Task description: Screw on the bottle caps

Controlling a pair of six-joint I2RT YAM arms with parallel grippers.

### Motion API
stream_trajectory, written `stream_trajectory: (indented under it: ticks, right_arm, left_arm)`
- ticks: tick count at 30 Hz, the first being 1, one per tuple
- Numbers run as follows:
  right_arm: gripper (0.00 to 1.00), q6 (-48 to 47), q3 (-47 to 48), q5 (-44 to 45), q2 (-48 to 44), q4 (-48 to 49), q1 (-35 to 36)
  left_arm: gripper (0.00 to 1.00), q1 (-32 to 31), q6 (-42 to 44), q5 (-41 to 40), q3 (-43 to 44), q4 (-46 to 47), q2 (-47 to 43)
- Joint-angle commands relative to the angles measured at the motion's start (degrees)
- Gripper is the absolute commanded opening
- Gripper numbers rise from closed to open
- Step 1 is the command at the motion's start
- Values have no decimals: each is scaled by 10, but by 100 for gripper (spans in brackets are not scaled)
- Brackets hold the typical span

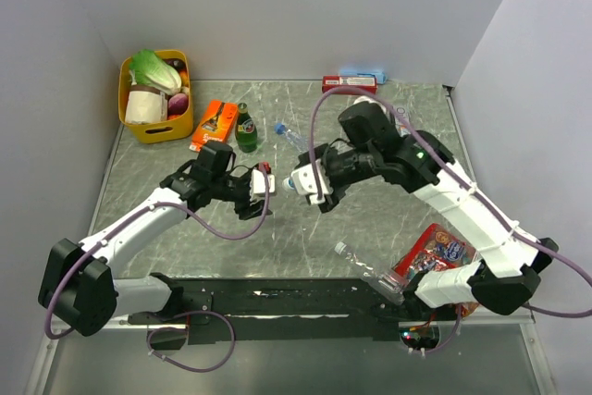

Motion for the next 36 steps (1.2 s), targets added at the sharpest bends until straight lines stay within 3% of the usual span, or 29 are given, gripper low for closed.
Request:
stream_trajectory:
  ticks: [1, 8, 19, 22, 23, 25, 26, 28, 29, 30, 32, 33, 36]
  right_arm:
    - [68, -108, -20, 2, 7, 32, 34]
    - [62, -133, -20, -1, 21, 30, 55]
    - [45, -128, -1, 2, 54, 18, 58]
    - [36, -105, 3, 9, 61, 19, 58]
    - [28, -91, 6, 16, 68, 31, 57]
    - [19, -16, 18, 24, 78, 44, 52]
    - [12, 23, 35, 28, 95, 65, 48]
    - [0, 201, 60, 63, 120, 91, 39]
    - [0, 270, 103, 62, 154, 92, 27]
    - [0, 408, 131, 54, 175, 71, 0]
    - [0, 560, 218, 16, 253, 36, -36]
    - [0, 710, 237, -8, 279, 16, -55]
    - [0, 744, 187, -57, 271, 46, -57]
  left_arm:
    - [1, -1, 77, 66, 40, -59, 7]
    - [1, -3, 89, 71, 49, -70, 3]
    - [1, -5, 86, 64, 43, -50, -8]
    - [1, -4, 78, 61, 40, -34, -8]
    - [1, -4, 62, 52, 36, -25, -10]
    - [1, -4, 10, 29, 26, 56, -15]
    - [1, -4, -67, -17, 10, 102, -18]
    - [1, -8, -170, -103, -10, 195, -32]
    - [1, -9, -252, -145, -23, 279, -35]
    - [1, -14, -281, -229, -24, 301, -37]
    - [1, -26, -332, -312, -17, 328, -30]
    - [1, -32, -346, -382, -13, 340, -18]
    - [1, -32, -373, -413, -2, 335, 7]
